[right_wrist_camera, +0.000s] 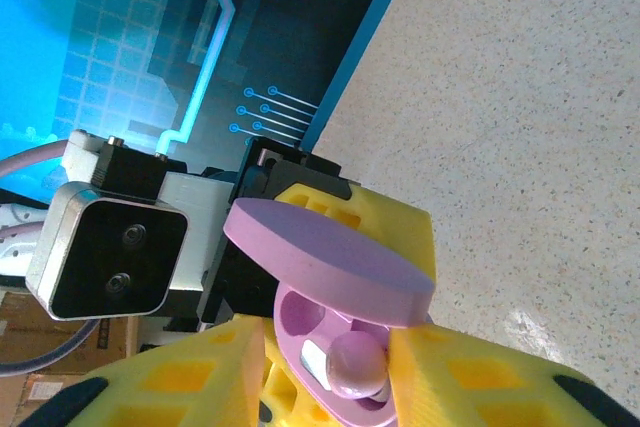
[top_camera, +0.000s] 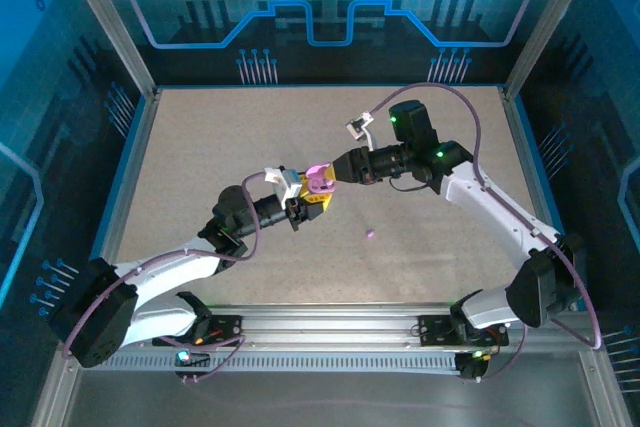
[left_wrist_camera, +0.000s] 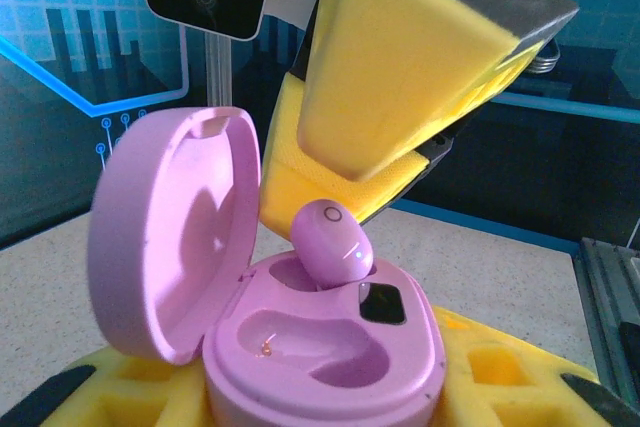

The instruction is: Insert the wireless bluetooth earbuds into the charging case

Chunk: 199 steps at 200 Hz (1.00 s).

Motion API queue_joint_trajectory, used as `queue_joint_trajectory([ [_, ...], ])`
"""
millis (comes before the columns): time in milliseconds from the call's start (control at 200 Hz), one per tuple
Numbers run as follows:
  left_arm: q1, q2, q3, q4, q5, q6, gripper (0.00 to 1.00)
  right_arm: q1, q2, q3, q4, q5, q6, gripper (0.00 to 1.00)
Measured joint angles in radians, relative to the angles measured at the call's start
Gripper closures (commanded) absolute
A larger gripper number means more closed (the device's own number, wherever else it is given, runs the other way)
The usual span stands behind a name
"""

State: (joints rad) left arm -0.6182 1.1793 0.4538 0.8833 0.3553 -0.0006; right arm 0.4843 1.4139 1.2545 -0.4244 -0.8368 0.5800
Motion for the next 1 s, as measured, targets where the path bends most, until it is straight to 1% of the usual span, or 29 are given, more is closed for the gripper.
queue_joint_trajectory([
  [115,0.0,0.0,0.0,-0.002,0.0,0.0,0.63,0.0,0.0,0.008,-0.01,0.004,-0.002,0.53],
  [290,0.0,0.0,0.0,0.003,0.002,0.0,0.63,0.0,0.0,0.018,-0.033,0.027,-0.005,0.49],
  [480,-0.002,0.0,0.0,0.021,0.008,0.001,0.63,0.0,-0.002,0.018,-0.059,0.048,-0.013,0.51],
  [690,-0.002,0.0,0.0,0.02,0.008,0.001,0.63,0.0,-0.024,0.018,-0.08,0.053,-0.018,0.5],
  [735,-0.002,0.0,0.001,0.02,0.008,0.001,0.63,0.0,-0.034,0.018,-0.084,0.057,-0.021,0.51],
  [876,-0.002,0.0,0.001,0.02,0.008,0.002,0.63,-0.001,-0.068,0.018,-0.085,0.071,-0.024,0.62],
  [996,-0.002,0.0,0.002,0.02,0.008,0.002,0.63,-0.001,-0.074,0.026,-0.085,0.071,-0.021,0.69],
])
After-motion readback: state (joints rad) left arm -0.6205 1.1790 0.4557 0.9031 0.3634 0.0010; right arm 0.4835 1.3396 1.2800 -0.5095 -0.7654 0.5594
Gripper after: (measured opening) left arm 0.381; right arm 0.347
